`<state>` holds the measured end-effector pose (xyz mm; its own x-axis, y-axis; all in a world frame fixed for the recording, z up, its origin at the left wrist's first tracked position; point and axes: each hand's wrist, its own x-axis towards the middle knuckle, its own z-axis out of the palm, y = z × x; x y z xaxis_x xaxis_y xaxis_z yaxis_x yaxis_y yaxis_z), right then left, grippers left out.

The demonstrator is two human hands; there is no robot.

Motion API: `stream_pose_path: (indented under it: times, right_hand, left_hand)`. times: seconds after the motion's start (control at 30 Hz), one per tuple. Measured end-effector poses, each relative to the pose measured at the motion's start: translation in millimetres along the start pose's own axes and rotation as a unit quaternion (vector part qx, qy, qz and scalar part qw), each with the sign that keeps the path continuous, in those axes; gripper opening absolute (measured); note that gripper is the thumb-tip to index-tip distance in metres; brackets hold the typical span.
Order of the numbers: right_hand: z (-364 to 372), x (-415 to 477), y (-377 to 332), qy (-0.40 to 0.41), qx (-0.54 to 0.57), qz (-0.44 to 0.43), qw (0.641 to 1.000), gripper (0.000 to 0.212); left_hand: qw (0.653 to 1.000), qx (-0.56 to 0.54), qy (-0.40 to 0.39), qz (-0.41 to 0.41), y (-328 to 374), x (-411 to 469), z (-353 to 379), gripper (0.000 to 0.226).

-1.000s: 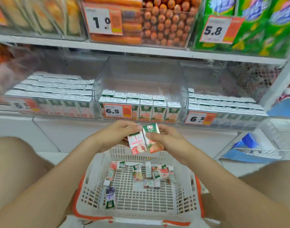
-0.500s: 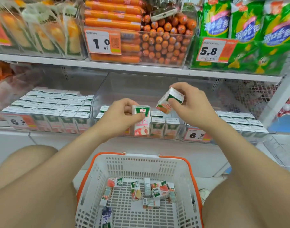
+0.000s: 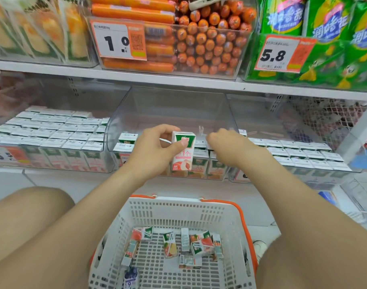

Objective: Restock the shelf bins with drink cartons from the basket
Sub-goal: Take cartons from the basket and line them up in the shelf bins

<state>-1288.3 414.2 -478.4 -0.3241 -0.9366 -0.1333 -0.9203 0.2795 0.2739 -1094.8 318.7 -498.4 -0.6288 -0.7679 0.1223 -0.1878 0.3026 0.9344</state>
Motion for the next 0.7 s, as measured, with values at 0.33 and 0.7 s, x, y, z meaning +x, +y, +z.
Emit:
stream_pose_path:
  times: [0.33, 0.7]
  right_hand:
    - [-19, -30, -72, 0.174, 0.605, -0.085, 0.772, 0.050]
    - [-81, 32, -176, 0.320, 0.535, -0.090, 0.776, 0.050]
  left_hand:
    - [0.998, -0.057, 0.005, 0.025, 13, -7, -57, 0.030]
    - [0.987, 0.121, 0.103, 0.023, -19, 15, -202, 0.032]
